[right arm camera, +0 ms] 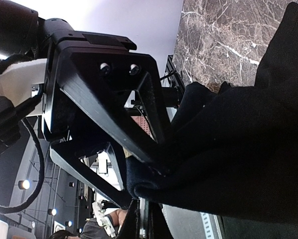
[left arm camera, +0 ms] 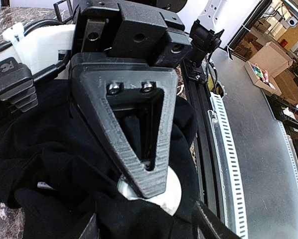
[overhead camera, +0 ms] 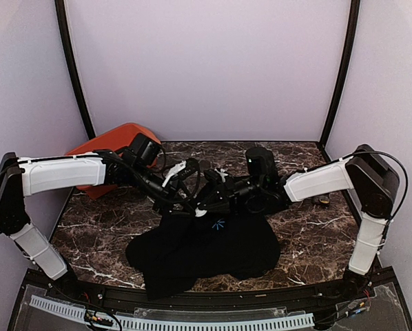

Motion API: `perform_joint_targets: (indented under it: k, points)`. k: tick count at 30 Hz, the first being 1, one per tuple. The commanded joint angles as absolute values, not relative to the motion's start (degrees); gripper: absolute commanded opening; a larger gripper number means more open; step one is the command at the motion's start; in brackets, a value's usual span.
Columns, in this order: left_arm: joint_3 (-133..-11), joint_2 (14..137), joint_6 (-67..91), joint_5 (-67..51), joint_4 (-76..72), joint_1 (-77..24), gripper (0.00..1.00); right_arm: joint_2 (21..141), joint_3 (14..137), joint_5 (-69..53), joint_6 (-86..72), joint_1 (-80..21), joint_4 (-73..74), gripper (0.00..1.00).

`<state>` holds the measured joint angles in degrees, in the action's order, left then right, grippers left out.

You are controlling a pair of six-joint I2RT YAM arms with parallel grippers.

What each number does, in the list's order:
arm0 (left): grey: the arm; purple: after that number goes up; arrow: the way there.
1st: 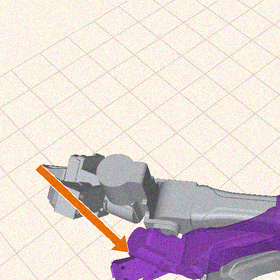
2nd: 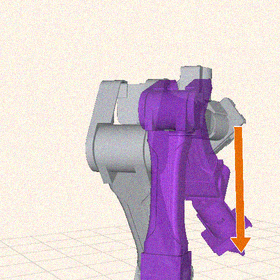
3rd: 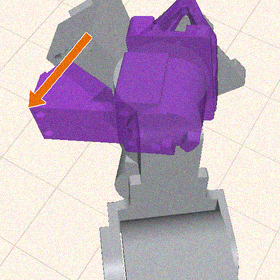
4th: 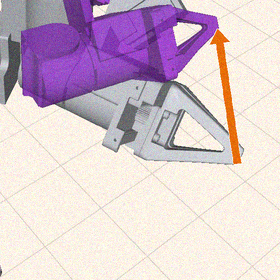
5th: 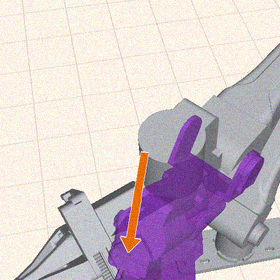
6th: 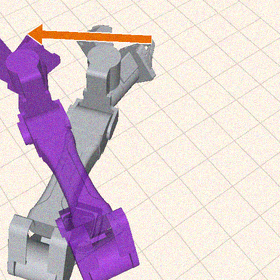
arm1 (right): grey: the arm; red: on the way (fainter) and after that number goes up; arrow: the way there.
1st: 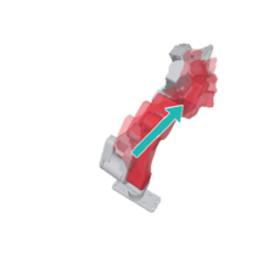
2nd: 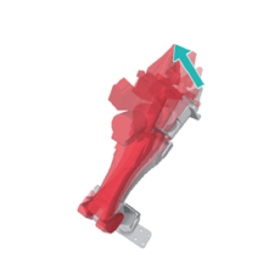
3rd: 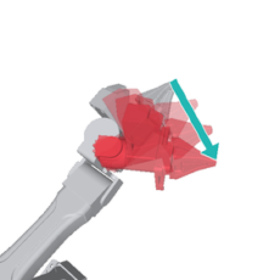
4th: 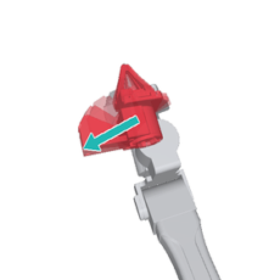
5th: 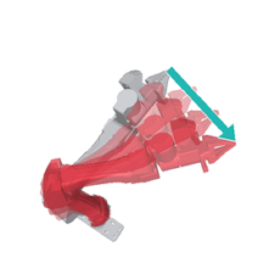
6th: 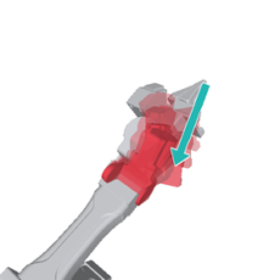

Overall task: Pin the brooch onto the clothing
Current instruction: Pin the flattened clothing onto the flattened clothing.

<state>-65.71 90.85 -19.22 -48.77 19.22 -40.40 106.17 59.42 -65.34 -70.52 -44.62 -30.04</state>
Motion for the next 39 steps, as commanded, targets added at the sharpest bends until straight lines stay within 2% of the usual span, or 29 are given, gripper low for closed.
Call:
perform_joint_targets:
  k: [1,5,8,16,19,23,27,29,34,39]
  points:
    - [-66.1,89.6,-20.5,-49.6,20.5,-40.5,0.58,103.5,60.9,-66.9,-68.1,-44.7,-29.8,0.00]
    - [-65.7,88.8,-20.5,-50.9,19.9,-40.4,0.57,103.4,60.6,-67.1,-67.6,-44.7,-29.3,0.00]
    - [-65.9,89.2,-20.4,-50.7,20.0,-40.3,0.48,103.1,60.8,-67.6,-67.3,-44.9,-29.4,0.00]
    - [-65.9,89.5,-19.8,-50.8,19.4,-40.3,0.35,103.2,62.1,-68.8,-66.3,-45.8,-28.8,0.00]
    - [-65.8,89.4,-19.3,-50.7,19.0,-40.3,0.25,103.4,62.3,-69.0,-66.1,-46.1,-28.8,0.00]
    - [-65.7,89.3,-19.0,-50.6,18.6,-40.3,0.19,103.4,62.3,-69.4,-65.4,-46.3,-28.7,0.00]
    - [-65.5,89.1,-18.5,-50.7,17.9,-40.1,0.19,103.7,62.2,-69.6,-65.4,-46.5,-28.7,0.00]
    - [-65.4,89.1,-17.9,-51.1,17.3,-40.0,0.28,103.8,62.3,-69.6,-65.3,-46.5,-28.6,0.00]
    - [-65.2,89.4,-16.4,-52.1,16.0,-39.7,0.38,104.2,62.9,-69.6,-64.5,-46.8,-27.5,0.00]
    - [-65.4,90.2,-16.3,-52.9,16.1,-39.7,0.38,104.3,63.1,-69.6,-64.2,-46.9,-27.2,0.00]
